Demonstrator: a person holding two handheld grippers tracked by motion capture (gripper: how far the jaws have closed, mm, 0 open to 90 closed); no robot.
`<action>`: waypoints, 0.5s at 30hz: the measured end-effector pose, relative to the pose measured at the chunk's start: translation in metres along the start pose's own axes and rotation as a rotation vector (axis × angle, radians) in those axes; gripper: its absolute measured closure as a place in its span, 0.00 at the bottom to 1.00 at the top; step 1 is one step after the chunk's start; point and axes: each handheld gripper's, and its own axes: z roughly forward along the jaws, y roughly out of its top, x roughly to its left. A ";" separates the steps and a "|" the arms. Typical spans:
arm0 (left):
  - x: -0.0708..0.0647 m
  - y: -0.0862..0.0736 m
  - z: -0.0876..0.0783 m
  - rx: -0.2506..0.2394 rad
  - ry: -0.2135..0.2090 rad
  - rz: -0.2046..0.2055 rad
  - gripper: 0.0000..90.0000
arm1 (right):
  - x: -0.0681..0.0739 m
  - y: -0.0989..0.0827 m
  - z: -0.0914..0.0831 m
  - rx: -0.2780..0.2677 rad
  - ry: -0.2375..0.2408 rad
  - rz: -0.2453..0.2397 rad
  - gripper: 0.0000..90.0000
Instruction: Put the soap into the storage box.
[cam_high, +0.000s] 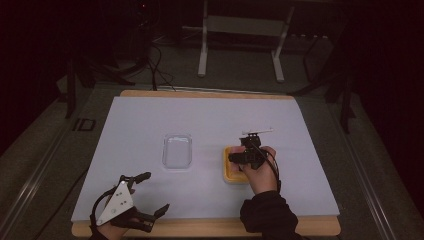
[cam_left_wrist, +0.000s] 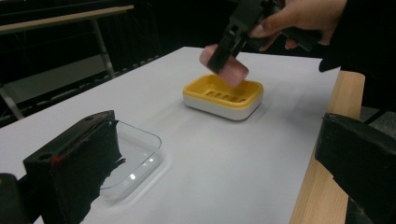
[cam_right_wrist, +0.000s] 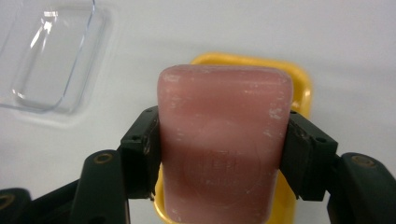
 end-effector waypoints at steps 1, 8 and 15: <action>0.000 0.000 0.000 0.001 0.000 0.000 0.01 | 0.001 -0.002 0.002 0.005 0.001 0.004 0.42; -0.001 0.000 0.000 0.003 -0.001 0.002 0.01 | 0.001 -0.009 0.019 0.033 -0.010 0.009 0.42; 0.000 0.000 0.000 0.002 -0.002 0.004 0.01 | -0.002 -0.011 0.029 0.023 -0.037 0.027 0.42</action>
